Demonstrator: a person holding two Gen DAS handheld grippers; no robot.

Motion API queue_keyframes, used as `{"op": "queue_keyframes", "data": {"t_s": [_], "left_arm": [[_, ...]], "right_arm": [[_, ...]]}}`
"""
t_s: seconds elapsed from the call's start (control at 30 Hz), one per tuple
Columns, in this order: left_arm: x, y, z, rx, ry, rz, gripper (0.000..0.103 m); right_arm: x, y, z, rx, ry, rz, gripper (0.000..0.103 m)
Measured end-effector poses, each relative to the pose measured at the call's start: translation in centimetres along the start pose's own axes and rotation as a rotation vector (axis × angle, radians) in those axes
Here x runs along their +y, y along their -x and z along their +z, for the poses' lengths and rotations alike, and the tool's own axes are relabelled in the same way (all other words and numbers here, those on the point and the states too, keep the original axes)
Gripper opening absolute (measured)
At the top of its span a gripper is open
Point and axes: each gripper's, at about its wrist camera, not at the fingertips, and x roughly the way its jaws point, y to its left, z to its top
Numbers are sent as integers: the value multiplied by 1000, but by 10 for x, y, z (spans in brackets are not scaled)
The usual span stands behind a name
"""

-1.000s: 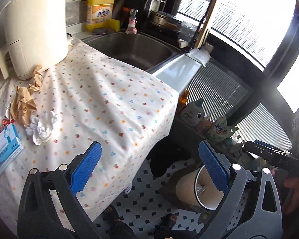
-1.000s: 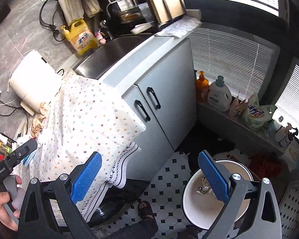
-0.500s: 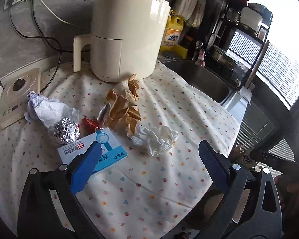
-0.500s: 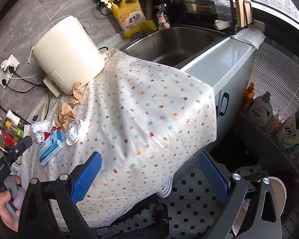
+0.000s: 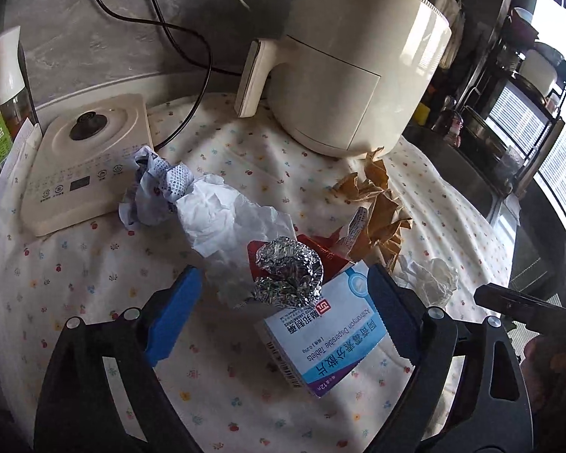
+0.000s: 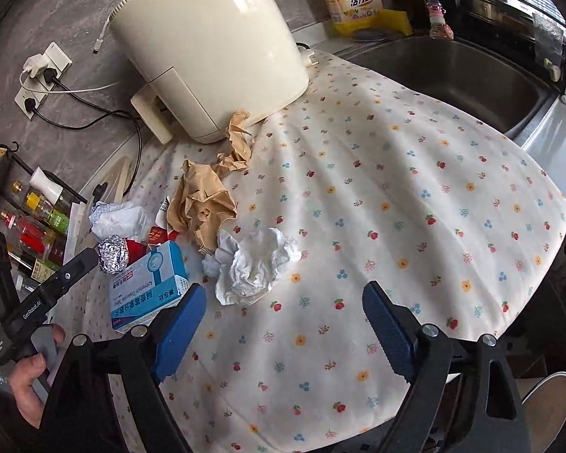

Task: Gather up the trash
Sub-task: 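Grasp the foil ball with the left gripper while the right grasps the white tissue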

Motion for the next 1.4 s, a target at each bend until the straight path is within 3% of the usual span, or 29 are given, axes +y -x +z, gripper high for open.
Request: {"op": "queue_keyframes", "data": {"t_s": [0.07,0.2,0.27,0.3,0.33,0.43,0.67,0.87,1.4], "left_arm": [[3,-6,1,13,3,-8,76],[6,-14,3,28,15,-39,65],[5,-17,4,42,17,-59,39],[5,-17,4,46,23,-56,39],[5,-15,4,39,32,-53,39],[3,-4,3,10,40,-53,39],[-2,24,-6,-43,69,-6,39],[-40,46,-18,-58,53,-2,39],[-235,50,-76,30,-181,-137,39]], "right_arm": [[8,-10,2,14,14,-5,82],[15,-27,7,35,29,-16,80],[20,-34,8,42,62,-37,65],[23,-37,9,53,81,-49,48],[24,-40,9,67,92,-58,24],[24,-37,9,54,99,-57,14],[12,-11,2,23,102,-20,11],[-18,30,-10,-22,71,5,10],[-170,162,-91,-127,-83,-78,10]]}}
